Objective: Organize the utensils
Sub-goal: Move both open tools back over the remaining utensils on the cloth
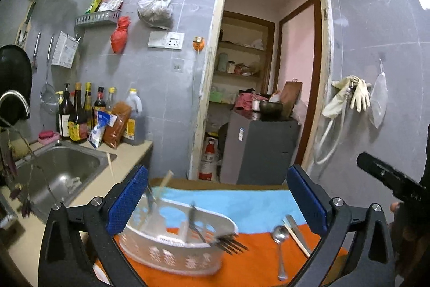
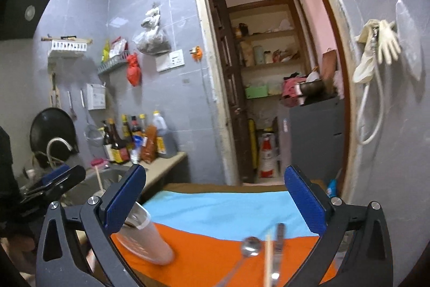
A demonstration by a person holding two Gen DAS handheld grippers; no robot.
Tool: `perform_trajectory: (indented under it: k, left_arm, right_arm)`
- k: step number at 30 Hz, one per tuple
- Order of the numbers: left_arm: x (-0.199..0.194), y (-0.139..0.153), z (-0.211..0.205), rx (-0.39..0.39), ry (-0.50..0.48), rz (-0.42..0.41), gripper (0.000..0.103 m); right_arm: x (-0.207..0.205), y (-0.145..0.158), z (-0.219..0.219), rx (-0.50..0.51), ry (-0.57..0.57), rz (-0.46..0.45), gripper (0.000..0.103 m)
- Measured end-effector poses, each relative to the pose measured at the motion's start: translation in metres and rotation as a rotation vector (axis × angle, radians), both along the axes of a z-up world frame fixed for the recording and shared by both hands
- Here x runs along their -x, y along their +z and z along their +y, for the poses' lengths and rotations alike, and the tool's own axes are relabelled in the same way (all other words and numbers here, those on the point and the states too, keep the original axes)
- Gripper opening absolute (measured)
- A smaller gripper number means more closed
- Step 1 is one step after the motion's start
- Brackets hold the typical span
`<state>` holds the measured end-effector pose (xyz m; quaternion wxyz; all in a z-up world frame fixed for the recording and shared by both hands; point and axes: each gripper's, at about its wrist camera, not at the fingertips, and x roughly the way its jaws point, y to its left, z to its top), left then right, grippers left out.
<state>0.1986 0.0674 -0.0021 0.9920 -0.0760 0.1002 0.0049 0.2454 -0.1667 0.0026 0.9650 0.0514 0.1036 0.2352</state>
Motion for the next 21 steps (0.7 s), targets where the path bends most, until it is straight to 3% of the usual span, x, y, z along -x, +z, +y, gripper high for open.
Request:
perform_trajectory:
  k: [5,11,21]
  left_arm:
    - [0.013,-0.016,-0.028,0.022,0.02,0.032,0.101]
    - [0.023,-0.037,-0.06,0.052,-0.006,0.117,0.101]
    - [-0.014,-0.087,-0.11,0.012,-0.126,0.293,0.101]
  right_arm:
    - [0.005,-0.01,-0.032,0.031,-0.042,0.009,0.103]
    - [0.0,-0.034,-0.065,0.065,-0.074,0.08,0.103]
    - [-0.017,-0.08,-0.1,0.07,-0.114,0.194,0.103]
